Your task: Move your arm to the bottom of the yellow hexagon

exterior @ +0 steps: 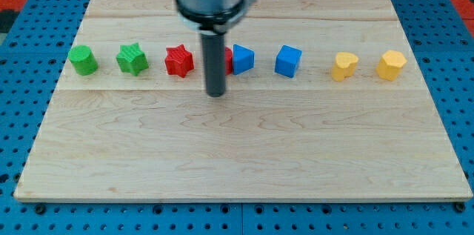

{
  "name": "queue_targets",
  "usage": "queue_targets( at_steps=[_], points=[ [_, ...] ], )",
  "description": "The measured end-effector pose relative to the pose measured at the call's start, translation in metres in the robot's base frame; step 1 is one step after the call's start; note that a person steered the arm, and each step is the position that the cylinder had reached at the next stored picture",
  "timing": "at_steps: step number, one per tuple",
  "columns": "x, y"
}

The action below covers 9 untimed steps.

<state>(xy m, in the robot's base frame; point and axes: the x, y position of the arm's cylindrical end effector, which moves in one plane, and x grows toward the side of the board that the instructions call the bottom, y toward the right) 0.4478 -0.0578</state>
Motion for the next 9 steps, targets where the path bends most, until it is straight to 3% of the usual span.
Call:
queue_targets(
  at_steps=[2, 4, 5, 6, 7, 9],
  points=[
    [0.000, -0.057],
    [0.000, -0.061],
    [0.000, -0.107],
    [0.000, -0.202],
    [-0.004, -0.218],
    [0.051, 0.030]
  ],
)
